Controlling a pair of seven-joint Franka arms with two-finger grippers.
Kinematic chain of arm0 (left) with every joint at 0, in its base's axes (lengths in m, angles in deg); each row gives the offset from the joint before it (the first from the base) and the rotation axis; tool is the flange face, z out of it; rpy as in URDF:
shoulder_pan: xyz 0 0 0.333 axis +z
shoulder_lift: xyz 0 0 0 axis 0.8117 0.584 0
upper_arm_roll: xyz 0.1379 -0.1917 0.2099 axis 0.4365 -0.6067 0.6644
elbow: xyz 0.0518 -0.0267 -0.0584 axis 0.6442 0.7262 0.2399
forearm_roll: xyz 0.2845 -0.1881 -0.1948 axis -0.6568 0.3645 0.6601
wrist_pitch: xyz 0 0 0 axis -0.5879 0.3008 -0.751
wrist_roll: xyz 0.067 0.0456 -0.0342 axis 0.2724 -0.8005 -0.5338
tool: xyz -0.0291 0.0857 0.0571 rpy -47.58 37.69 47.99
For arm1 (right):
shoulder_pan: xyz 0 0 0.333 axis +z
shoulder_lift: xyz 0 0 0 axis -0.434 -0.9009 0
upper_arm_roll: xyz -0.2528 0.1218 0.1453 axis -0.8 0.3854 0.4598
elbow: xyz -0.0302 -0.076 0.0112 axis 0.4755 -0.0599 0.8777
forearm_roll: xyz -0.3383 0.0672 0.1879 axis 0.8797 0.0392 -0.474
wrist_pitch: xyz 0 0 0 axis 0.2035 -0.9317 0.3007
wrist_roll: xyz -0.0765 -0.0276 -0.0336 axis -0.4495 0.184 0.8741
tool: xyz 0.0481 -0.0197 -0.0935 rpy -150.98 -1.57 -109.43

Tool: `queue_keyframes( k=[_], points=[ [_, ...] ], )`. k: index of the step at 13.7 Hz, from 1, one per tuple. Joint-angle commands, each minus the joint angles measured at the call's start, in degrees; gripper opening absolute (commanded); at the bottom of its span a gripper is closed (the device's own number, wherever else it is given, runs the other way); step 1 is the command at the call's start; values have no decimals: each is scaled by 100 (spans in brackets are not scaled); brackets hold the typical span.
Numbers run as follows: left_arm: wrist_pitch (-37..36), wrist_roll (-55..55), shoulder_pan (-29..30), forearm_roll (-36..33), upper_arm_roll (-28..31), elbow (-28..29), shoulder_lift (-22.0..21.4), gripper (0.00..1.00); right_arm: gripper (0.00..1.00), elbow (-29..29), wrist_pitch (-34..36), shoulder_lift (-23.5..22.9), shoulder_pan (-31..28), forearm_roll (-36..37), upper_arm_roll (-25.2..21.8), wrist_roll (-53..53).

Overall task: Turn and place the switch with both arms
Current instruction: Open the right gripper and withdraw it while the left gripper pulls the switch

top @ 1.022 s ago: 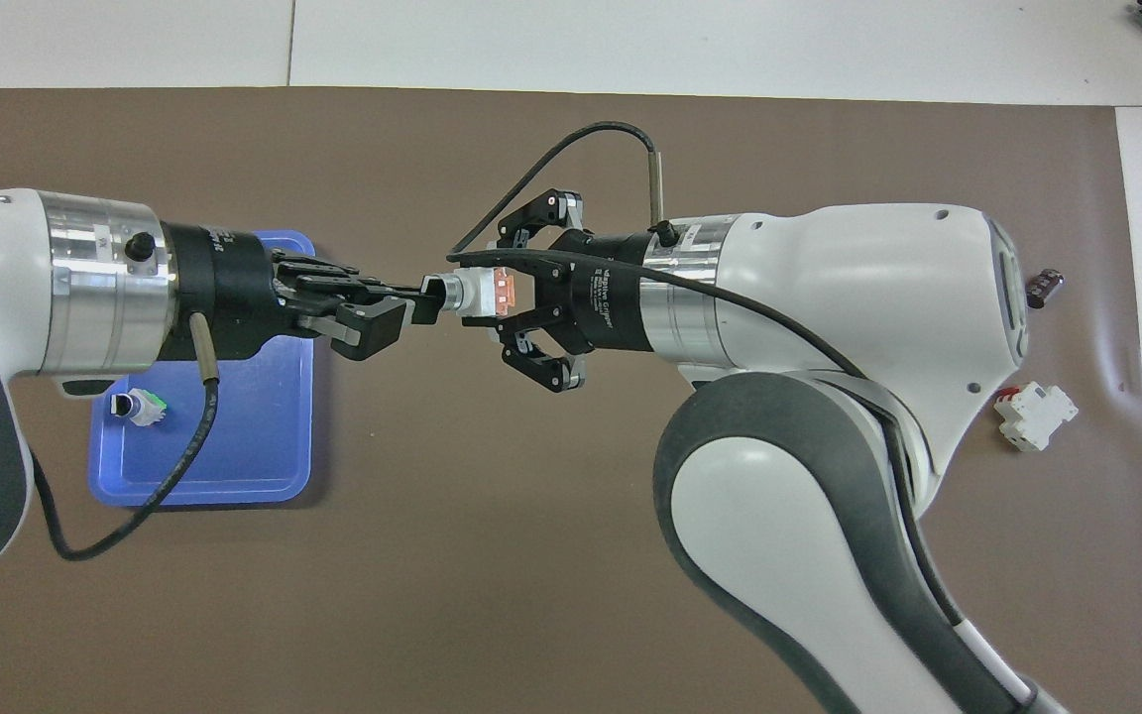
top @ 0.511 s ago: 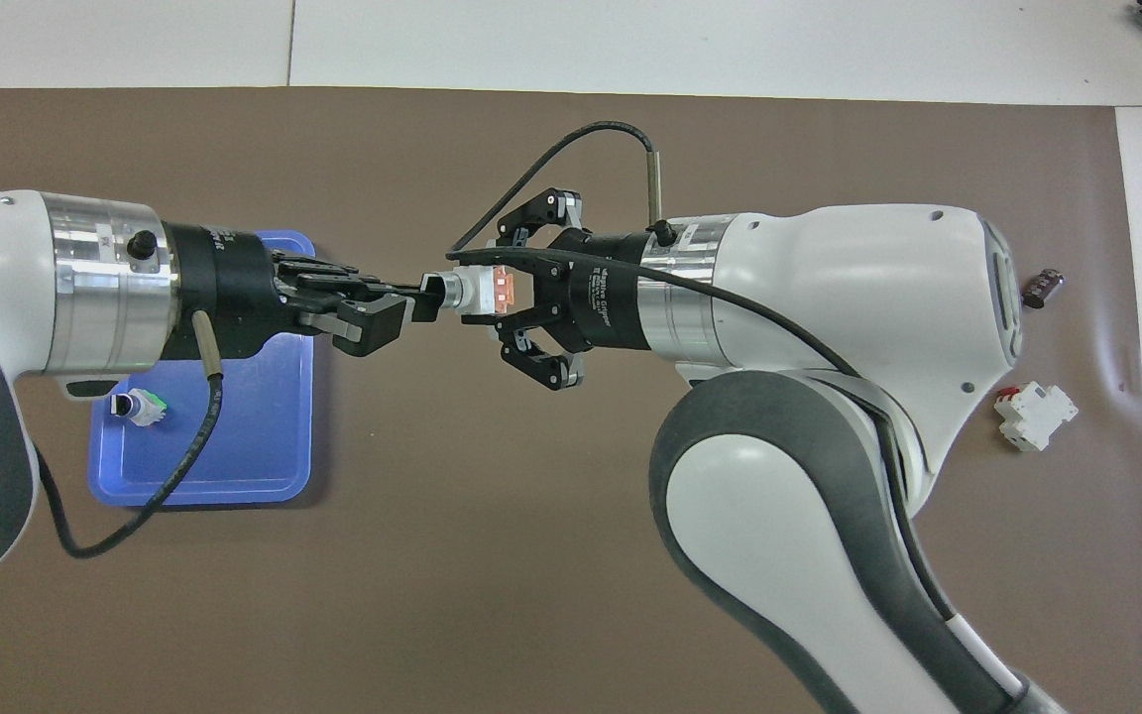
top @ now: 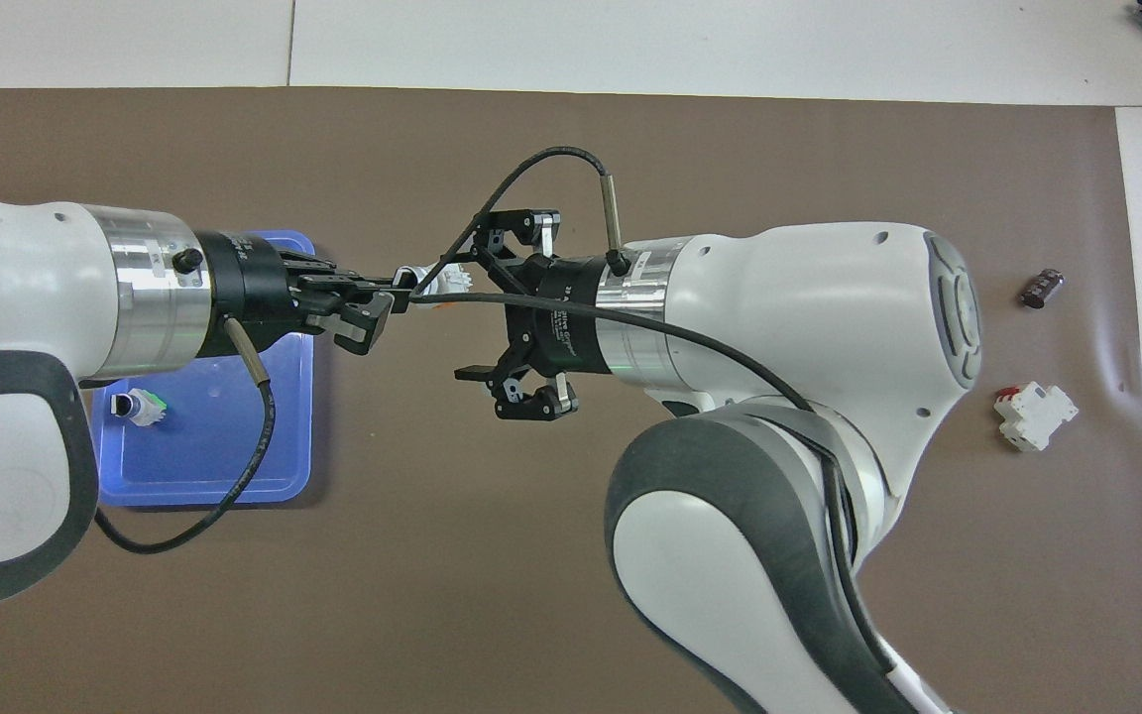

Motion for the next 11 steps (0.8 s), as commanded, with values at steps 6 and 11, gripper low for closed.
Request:
queue_keyframes(
  k=[6, 11],
  points=[
    [234, -2723, 680, -866, 52, 1771, -1018, 0, 100, 19, 710, 218, -127, 1818, -10, 1660],
    [173, -5624, 1393, -875, 52, 2509, -1431, 0, 100, 19, 746, 253, -740, 3137, -19, 2792]
  ],
)
